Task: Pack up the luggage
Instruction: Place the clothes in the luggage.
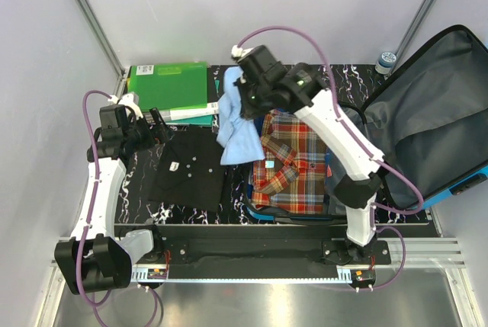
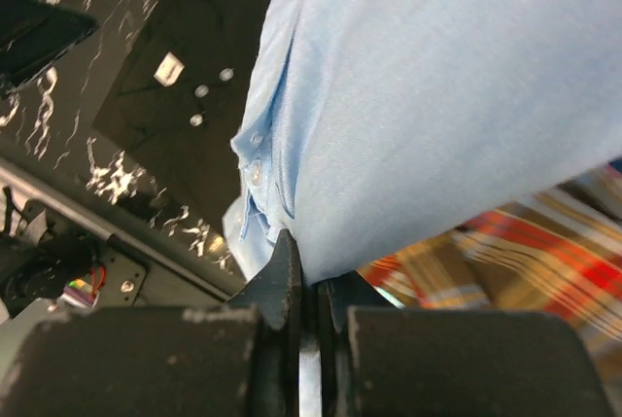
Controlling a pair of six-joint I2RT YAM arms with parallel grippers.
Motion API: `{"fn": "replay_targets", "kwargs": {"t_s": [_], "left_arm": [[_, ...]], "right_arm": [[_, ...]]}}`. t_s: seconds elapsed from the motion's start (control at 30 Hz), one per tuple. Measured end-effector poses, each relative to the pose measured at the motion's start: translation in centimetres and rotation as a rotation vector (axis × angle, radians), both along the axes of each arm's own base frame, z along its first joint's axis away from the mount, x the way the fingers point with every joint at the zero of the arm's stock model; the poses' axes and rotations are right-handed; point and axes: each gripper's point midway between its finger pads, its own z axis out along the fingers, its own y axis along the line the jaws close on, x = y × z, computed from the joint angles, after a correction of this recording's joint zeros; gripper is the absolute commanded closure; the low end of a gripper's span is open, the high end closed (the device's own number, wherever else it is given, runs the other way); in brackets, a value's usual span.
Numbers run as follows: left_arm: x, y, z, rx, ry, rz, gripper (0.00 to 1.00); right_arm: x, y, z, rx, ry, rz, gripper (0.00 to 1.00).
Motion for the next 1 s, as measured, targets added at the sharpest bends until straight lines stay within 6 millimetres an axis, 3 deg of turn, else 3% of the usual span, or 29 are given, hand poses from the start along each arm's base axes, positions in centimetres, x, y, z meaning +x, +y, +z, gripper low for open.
{"fn": "replay_targets", "kwargs": {"t_s": [0.27,0.43,0.7,0.83,1.0], "left_arm": [[0.0,-0.1,0.0,-0.003,-0.001,-0.003,0.01],[0.0,-0.1,0.0,-0.004,-0.002,-0.004,0.01],[0.0,-0.2,-0.1,-0.004,0.000,-0.006,0.01],[-0.1,-0.2,-0.4,-0.005,0.006,-0.007,0.01],[-0.1,-0.3,-0.4,-0.005,0.006,-0.011,0.01]], "right_arm": [[1.4,-7.6,5.7,0.029,-0.118,-0.108,1.00],[1.5,-12.1,7.2,0.025,-0.154,-0.158,1.00],[2.9,-14.9,3.7,-0.049,-0.062,-0.159,1.00],[3.9,-17.6,0.7,-0.091,0.016,-0.200,1.00],[3.6,-21.6,-3.6,-0.164,0.121,-0.273,1.00]]}}
